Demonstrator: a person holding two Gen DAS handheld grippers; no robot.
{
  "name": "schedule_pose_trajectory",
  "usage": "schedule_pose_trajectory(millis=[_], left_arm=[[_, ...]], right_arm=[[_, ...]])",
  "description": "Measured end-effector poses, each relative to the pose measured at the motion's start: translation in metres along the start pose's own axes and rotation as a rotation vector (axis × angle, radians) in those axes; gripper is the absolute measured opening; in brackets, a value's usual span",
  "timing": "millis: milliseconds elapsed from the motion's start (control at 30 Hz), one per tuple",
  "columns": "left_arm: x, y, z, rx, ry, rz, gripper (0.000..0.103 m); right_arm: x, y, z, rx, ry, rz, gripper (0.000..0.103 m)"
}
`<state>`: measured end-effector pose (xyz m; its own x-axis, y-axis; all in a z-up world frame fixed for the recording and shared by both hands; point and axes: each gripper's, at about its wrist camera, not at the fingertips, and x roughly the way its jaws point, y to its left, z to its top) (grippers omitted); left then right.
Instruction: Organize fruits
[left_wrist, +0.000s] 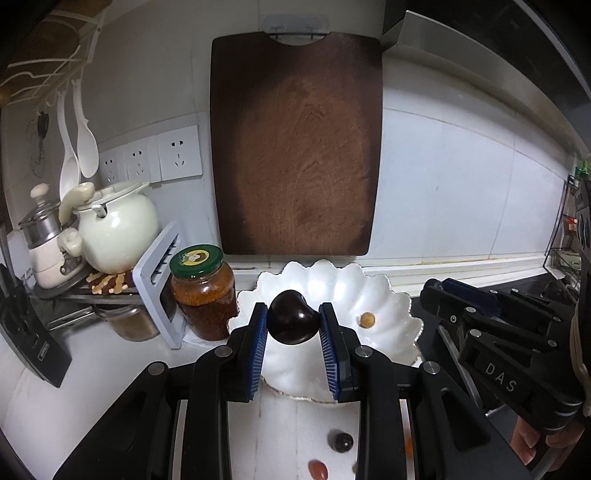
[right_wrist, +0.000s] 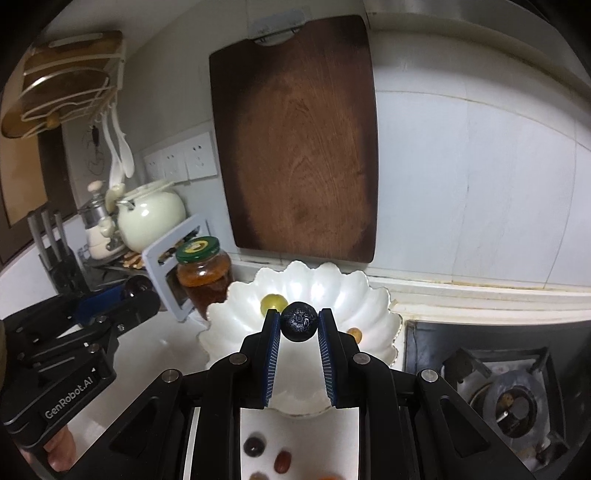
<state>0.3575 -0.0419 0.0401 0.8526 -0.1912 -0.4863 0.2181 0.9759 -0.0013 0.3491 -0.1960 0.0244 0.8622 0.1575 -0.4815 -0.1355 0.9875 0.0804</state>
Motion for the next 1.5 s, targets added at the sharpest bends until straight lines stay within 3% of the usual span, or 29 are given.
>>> schedule_pose_trajectory(millis=[167,500,967,1500], left_arm=[[0.019,0.002,0.007,-0.005,0.031,-0.01,0.028],[0.071,0.014,0.013,-0.06,0.181,-0.06,0.028],[0.13,0.011,0.011,-0.059,0.313,-0.044,0.028],[0.191,-0.001,-0.012,-0.01,0.466,-0.023,0.028]], right_arm=[[0.018,0.0,0.008,-0.014,0.02,-0.018,0.023],[0.06,-0.009,0.018,0.013,0.099,-0.03,0.023],[0.128,-0.03,0.007,0.116,0.291,-0.005,0.023],[0.169,-0.044,-0.013,0.131,0.425,-0.029,0.023]])
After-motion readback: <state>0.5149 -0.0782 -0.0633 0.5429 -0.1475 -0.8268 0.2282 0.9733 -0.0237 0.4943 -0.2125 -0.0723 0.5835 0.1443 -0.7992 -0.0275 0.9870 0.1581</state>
